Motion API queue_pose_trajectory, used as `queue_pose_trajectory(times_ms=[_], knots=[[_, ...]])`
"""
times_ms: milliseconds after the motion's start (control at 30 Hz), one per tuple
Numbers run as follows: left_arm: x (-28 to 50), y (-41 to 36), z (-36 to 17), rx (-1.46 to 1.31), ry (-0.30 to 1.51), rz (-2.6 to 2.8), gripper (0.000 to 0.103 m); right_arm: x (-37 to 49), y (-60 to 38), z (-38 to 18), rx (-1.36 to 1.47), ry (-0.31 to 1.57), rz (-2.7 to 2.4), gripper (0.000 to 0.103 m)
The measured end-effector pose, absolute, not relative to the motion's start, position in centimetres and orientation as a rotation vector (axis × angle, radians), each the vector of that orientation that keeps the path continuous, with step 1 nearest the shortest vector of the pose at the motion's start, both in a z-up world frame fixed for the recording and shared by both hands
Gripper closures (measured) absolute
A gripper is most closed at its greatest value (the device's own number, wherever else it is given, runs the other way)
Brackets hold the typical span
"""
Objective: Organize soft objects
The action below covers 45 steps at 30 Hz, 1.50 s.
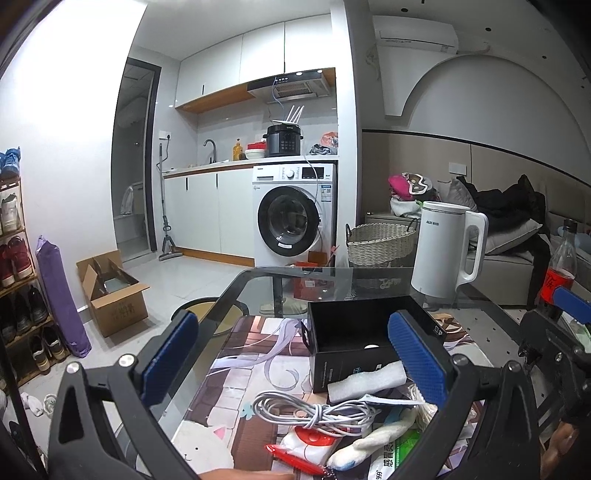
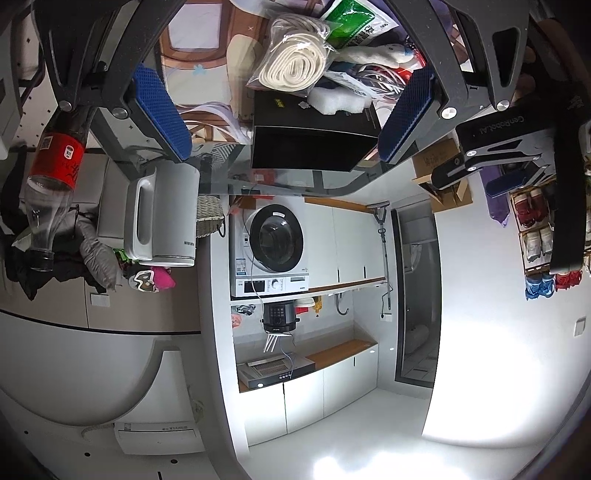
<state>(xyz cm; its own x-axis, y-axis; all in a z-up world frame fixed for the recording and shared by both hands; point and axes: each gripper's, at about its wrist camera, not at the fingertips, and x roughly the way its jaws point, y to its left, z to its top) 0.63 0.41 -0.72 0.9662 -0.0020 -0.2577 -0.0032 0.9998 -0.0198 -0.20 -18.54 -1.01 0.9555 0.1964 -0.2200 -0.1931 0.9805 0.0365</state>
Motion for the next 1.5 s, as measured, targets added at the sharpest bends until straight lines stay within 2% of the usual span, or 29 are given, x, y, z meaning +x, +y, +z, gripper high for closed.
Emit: queue_pose_trajectory(times_ms=[1500], knots=[[0.81,0.22,-0.58,-0.029,0.272,-0.015,0.000,-0.33,-18.33,-1.19,0.013,0.223,0.210,0.000]])
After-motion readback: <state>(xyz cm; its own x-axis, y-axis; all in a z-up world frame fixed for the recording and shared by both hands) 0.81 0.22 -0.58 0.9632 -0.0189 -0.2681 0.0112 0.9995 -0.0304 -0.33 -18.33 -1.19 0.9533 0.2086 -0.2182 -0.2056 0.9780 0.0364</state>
